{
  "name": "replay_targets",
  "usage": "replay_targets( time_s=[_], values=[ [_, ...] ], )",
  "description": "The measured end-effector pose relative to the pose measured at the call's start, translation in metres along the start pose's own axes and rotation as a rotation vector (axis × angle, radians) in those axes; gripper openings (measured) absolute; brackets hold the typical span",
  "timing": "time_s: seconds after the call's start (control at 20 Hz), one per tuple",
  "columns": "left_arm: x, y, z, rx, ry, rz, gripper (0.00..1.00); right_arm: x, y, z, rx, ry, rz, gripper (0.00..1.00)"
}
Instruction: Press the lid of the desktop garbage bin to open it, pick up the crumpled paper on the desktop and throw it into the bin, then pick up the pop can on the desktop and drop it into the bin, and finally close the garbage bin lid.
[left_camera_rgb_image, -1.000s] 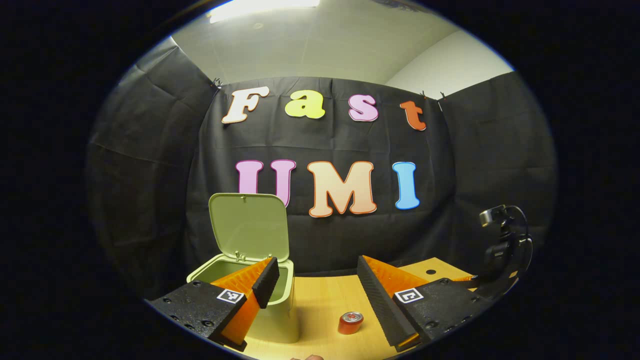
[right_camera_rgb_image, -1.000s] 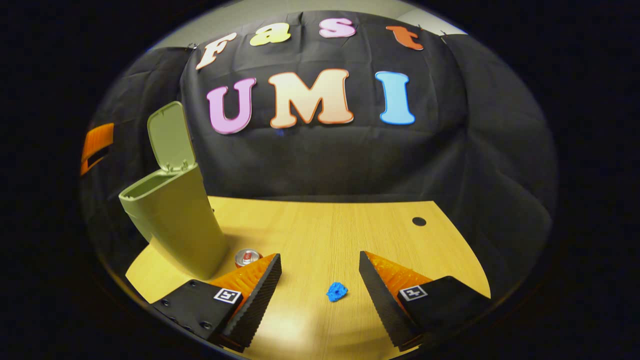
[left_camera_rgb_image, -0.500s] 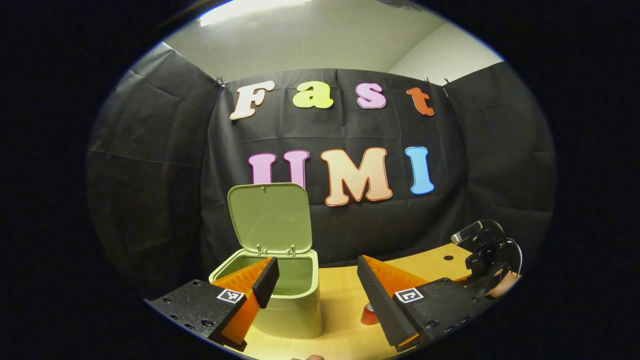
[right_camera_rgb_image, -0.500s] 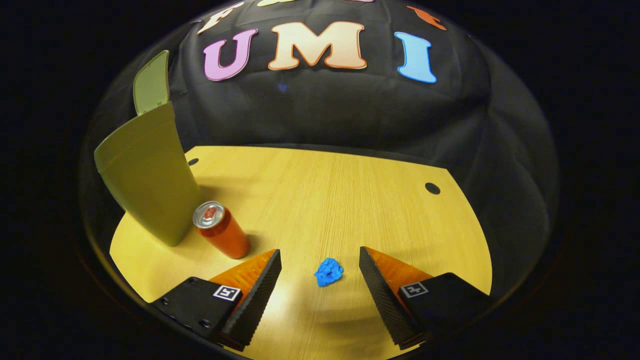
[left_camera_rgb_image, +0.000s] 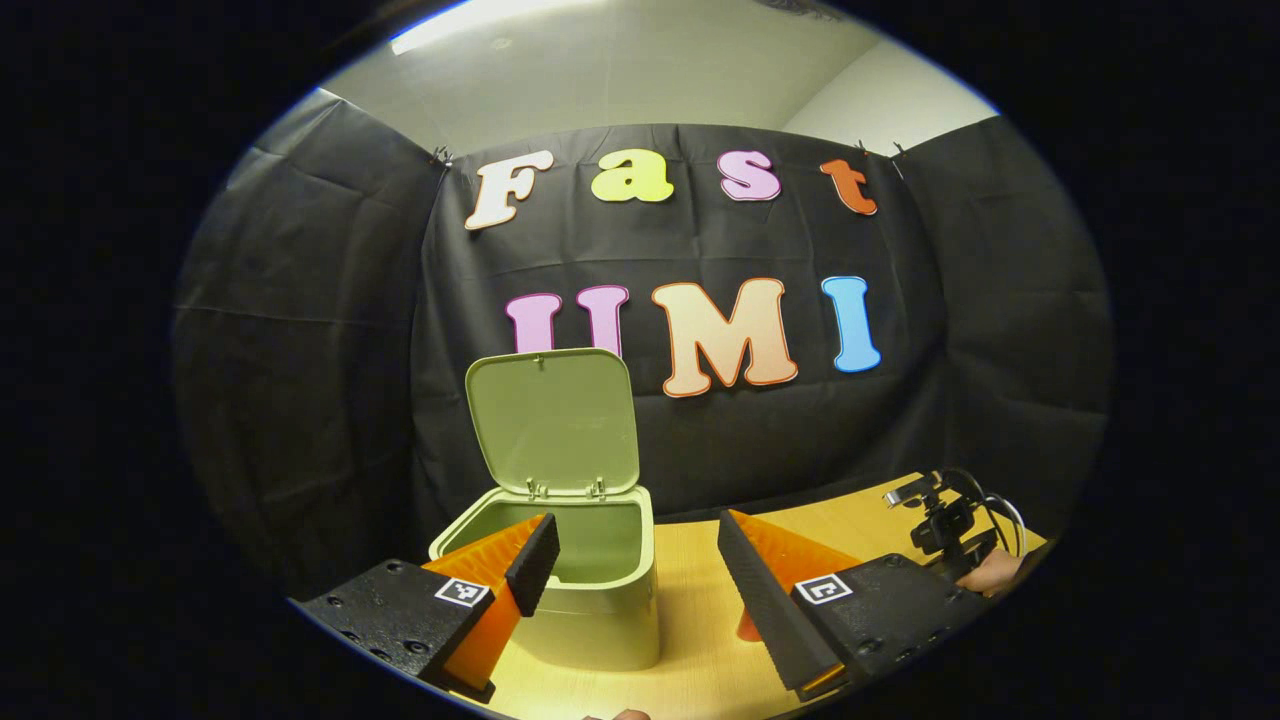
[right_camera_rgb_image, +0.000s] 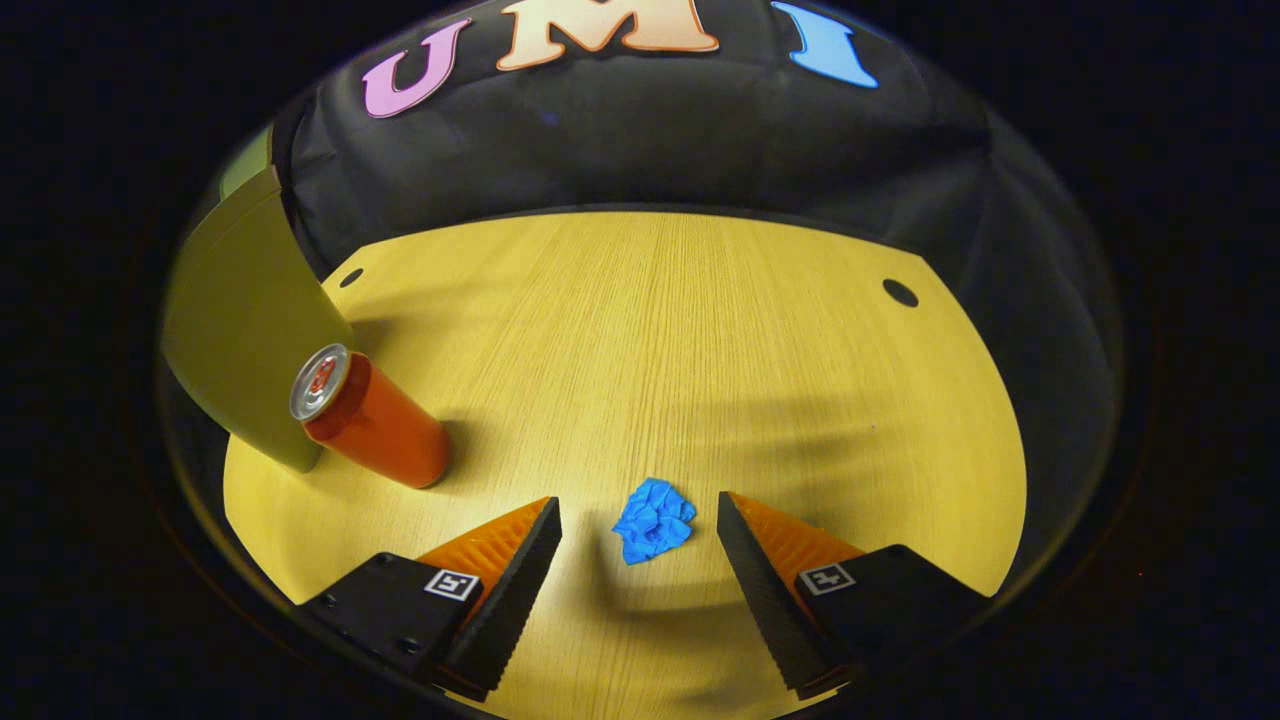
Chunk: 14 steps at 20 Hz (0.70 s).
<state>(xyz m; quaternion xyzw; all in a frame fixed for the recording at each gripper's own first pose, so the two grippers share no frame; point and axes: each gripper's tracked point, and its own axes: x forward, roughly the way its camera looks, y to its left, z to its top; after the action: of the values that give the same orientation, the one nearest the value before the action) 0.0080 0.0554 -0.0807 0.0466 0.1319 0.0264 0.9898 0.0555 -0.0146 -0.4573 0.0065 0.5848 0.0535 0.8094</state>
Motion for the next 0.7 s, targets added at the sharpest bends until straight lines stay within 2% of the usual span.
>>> replay_targets(
  time_s=[0.05,0.3,0.5,0.65,0.7],
  values=[
    [-0.001,0.000,-0.001,-0.001,0.003,-0.002,0.96,0.005,0.000,-0.002,0.004,0.017,0.004,1.00],
    [-0.003,0.001,-0.002,0.004,0.012,0.004,0.95,0.021,0.001,-0.008,0.035,0.067,0.011,0.99],
    [-0.007,0.002,-0.002,0.008,0.015,0.009,0.96,0.022,-0.001,-0.004,0.032,0.063,0.001,0.98],
    [-0.008,0.005,-0.002,0.011,0.015,0.022,0.95,0.023,-0.006,-0.007,0.013,0.066,-0.023,0.91],
    [-0.009,0.007,0.001,0.016,0.006,0.031,0.94,0.024,-0.007,-0.006,0.023,0.066,-0.026,0.83]
  ],
)
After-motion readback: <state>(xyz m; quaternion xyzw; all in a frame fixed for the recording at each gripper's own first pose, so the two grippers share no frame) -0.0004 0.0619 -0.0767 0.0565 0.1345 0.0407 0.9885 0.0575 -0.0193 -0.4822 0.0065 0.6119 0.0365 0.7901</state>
